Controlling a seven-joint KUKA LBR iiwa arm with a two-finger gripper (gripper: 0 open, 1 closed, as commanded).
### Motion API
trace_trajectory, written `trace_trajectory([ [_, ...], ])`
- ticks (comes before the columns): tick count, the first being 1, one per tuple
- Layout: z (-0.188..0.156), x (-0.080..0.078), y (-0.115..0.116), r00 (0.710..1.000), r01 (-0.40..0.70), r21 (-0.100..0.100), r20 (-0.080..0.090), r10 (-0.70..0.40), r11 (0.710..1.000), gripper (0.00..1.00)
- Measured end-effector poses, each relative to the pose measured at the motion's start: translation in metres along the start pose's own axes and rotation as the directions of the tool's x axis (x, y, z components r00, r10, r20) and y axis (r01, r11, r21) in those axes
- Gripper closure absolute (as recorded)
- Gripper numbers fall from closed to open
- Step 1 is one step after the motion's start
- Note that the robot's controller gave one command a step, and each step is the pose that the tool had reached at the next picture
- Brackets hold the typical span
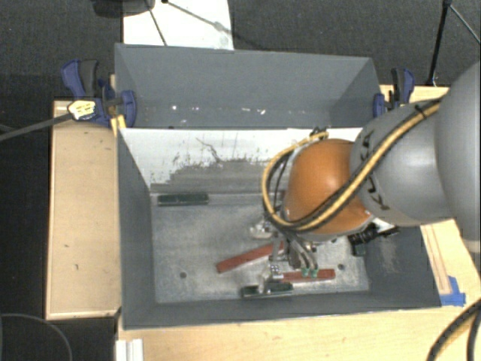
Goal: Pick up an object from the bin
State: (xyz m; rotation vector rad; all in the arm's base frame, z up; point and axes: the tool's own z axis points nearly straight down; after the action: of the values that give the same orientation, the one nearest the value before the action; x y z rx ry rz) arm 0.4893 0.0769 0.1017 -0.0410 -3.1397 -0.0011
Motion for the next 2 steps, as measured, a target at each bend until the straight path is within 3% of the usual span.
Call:
trace_trajectory([
  [1, 0.0304, -0.0409, 0.0003, 0.997, 0.079, 0.0, 0.002, -0.079, 0.997, 0.0],
  [2, 0.0267, -0.0418, 0.0091, 1.0, 0.016, -0.002, 0.01, -0.016, 1.0, 1.0],
])
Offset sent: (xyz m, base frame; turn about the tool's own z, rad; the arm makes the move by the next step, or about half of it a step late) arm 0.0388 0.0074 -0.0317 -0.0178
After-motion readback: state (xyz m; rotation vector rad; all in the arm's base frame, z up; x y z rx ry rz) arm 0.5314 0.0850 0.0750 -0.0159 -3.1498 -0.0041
